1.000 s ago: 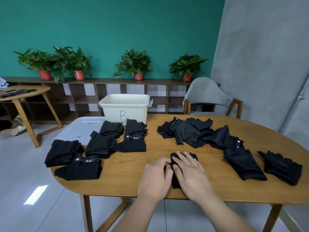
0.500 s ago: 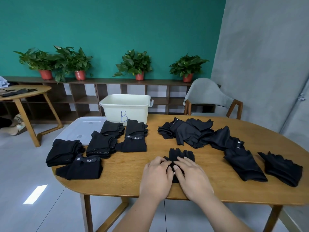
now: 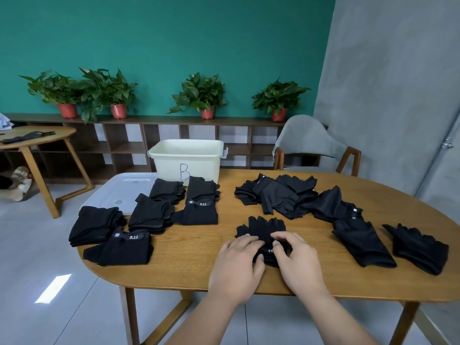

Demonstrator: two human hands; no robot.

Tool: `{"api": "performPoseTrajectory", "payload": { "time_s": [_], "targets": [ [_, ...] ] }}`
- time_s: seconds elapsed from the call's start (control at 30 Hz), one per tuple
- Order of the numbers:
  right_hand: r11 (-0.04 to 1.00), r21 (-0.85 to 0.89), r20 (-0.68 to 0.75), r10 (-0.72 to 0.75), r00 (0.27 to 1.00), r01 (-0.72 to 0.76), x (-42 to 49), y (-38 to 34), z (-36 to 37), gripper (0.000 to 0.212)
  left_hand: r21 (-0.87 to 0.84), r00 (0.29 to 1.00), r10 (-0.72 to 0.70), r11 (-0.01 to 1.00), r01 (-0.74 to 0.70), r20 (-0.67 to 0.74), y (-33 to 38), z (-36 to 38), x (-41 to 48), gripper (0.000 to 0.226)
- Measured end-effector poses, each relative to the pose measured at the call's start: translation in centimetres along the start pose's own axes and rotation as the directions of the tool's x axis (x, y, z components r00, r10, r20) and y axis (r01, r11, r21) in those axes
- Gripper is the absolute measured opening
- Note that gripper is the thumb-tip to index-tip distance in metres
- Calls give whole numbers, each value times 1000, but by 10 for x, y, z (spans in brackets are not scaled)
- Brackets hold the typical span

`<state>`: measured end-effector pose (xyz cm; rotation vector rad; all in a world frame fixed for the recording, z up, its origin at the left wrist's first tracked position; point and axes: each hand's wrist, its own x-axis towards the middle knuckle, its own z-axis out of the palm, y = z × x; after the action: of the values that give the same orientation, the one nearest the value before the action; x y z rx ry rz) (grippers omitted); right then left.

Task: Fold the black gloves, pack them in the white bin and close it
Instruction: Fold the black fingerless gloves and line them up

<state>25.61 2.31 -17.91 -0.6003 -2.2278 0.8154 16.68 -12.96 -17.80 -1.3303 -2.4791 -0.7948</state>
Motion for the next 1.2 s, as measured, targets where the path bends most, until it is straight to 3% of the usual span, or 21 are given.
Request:
{"api": "performPoseTrajectory", "payload": {
  "time_s": [0.3, 0.57, 0.83, 0.97, 1.1, 1.2],
  "targets": [
    [979, -120, 165, -141, 976, 162, -3, -2, 4, 36, -52, 985, -170, 984, 170, -2, -7, 6, 8, 50],
    [987, -85, 50, -133, 990, 137, -3, -3, 4, 22, -135, 983, -182, 974, 181, 2, -6, 4, 7, 58],
    [992, 94, 22, -90, 996, 87, -5, -7, -7, 27, -181, 985, -142, 976, 123, -95, -10, 5, 4, 41],
    [991, 133, 85, -33, 996, 22, -3, -9, -11, 39, -191, 971, -213, 963, 189, -112, -8, 4, 5, 33],
    [998, 53, 235, 12, 972, -25, -2, -10, -10, 81, -247, 939, -327, 923, 294, -106, -8, 2, 6, 23],
    [1000, -11, 173, 31, 984, -30, -2, -10, -5, 71, -260, 927, -357, 912, 318, -118, -7, 0, 5, 31]
  ]
}}
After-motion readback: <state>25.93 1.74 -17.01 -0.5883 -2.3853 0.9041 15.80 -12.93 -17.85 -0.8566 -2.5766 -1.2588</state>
